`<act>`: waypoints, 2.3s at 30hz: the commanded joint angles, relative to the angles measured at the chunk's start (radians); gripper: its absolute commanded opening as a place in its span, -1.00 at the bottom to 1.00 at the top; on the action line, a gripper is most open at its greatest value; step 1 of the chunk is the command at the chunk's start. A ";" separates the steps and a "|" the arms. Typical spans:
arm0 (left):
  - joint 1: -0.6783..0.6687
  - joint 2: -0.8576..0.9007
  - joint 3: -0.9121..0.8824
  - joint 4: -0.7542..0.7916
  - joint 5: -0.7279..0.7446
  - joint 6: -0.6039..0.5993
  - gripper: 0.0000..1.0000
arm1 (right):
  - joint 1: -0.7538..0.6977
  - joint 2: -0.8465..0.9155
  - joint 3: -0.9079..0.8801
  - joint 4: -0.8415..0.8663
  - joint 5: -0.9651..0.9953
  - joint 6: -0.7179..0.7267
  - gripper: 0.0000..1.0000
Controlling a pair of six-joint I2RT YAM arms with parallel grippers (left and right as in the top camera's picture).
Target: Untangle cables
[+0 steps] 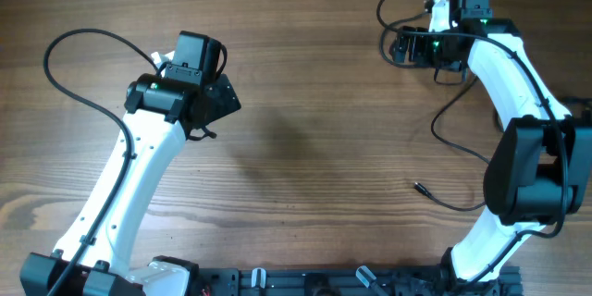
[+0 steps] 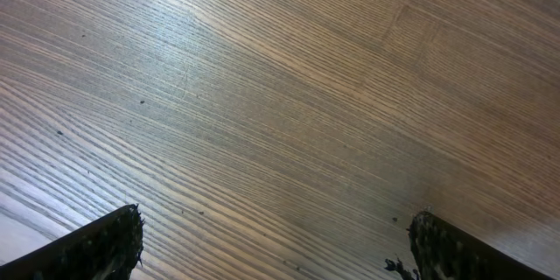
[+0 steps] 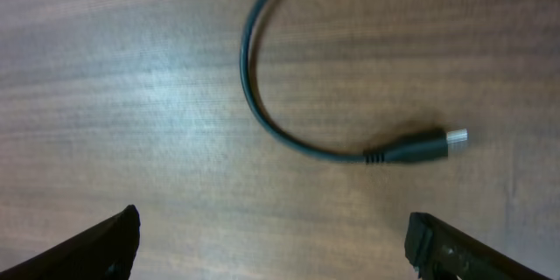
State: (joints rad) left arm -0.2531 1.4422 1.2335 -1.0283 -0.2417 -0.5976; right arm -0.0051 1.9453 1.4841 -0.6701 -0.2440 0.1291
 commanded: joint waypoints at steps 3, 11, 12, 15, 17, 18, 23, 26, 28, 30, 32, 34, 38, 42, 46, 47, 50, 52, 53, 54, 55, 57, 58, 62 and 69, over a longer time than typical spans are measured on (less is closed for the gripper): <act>-0.002 0.007 0.010 0.003 -0.002 -0.017 1.00 | 0.000 0.002 -0.006 0.039 -0.017 -0.014 0.99; -0.002 0.007 0.010 0.003 -0.002 -0.017 1.00 | 0.000 0.002 -0.006 0.039 -0.017 -0.014 0.99; -0.002 0.007 0.010 0.003 -0.002 -0.017 1.00 | 0.000 0.002 -0.006 0.039 -0.017 -0.014 0.99; -0.002 0.007 0.010 0.002 -0.002 -0.016 1.00 | 0.000 0.002 -0.006 0.039 -0.017 -0.014 0.99; -0.002 0.007 0.010 0.003 -0.002 -0.017 1.00 | 0.000 0.002 -0.006 0.040 -0.017 -0.014 0.99; -0.002 0.007 0.010 0.003 -0.002 -0.017 1.00 | 0.000 0.002 -0.006 0.040 -0.017 -0.014 0.99; -0.002 0.007 0.010 0.003 -0.002 -0.017 1.00 | 0.000 0.002 -0.006 0.042 -0.017 -0.014 0.99; -0.002 0.007 0.010 0.003 -0.002 -0.017 1.00 | 0.000 0.002 -0.006 0.042 -0.017 -0.014 0.99; -0.002 0.007 0.010 0.002 -0.002 -0.017 1.00 | 0.000 0.002 -0.006 0.042 -0.017 -0.014 0.99; -0.002 0.007 0.010 0.003 -0.002 -0.017 1.00 | 0.000 0.002 -0.006 0.042 -0.017 -0.014 0.99; -0.002 0.007 0.010 0.003 -0.002 -0.016 1.00 | 0.000 0.002 -0.006 0.042 -0.017 -0.014 0.99; -0.003 0.004 0.010 0.003 -0.002 -0.017 1.00 | 0.000 0.002 -0.006 0.042 -0.017 -0.014 1.00; -0.003 -0.024 0.010 0.003 -0.002 -0.016 1.00 | 0.000 0.002 -0.006 0.042 -0.017 -0.014 1.00; -0.003 -0.082 0.010 0.002 -0.002 -0.017 1.00 | 0.000 0.002 -0.006 0.042 -0.017 -0.014 0.99; -0.003 -0.151 0.010 0.002 -0.002 -0.017 1.00 | 0.000 0.002 -0.006 0.042 -0.017 -0.014 1.00; -0.003 -0.168 0.010 0.002 -0.002 -0.016 1.00 | 0.000 0.002 -0.006 0.042 -0.017 -0.014 0.99; -0.003 -0.204 0.010 0.002 -0.002 -0.016 1.00 | 0.000 0.002 -0.006 0.042 -0.017 -0.014 1.00; -0.003 -0.226 0.010 0.002 -0.002 -0.017 1.00 | 0.000 0.002 -0.006 0.042 -0.017 -0.014 1.00; -0.003 -0.234 0.010 0.002 -0.002 -0.017 1.00 | 0.000 0.002 -0.006 0.042 -0.017 -0.014 1.00; -0.003 -0.243 0.009 0.002 -0.002 -0.016 1.00 | 0.000 0.002 -0.006 0.042 -0.017 -0.014 0.99; -0.003 -0.257 0.010 0.002 -0.002 -0.017 1.00 | 0.000 0.002 -0.006 0.042 -0.017 -0.014 0.99; -0.003 -0.266 0.009 0.002 -0.002 -0.017 1.00 | 0.000 0.002 -0.006 0.042 -0.017 -0.014 0.99; -0.003 -0.266 0.009 0.002 -0.002 -0.017 1.00 | 0.000 0.002 -0.006 0.042 -0.017 -0.014 0.99; -0.003 -0.266 0.006 0.002 -0.002 -0.017 1.00 | 0.000 0.002 -0.006 0.042 -0.017 -0.014 0.99; -0.002 -0.310 -0.060 0.006 -0.026 -0.009 1.00 | 0.000 0.002 -0.006 0.042 -0.017 -0.014 1.00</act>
State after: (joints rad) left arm -0.2531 1.1725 1.2198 -1.0237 -0.2424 -0.6041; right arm -0.0051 1.9453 1.4834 -0.6331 -0.2440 0.1291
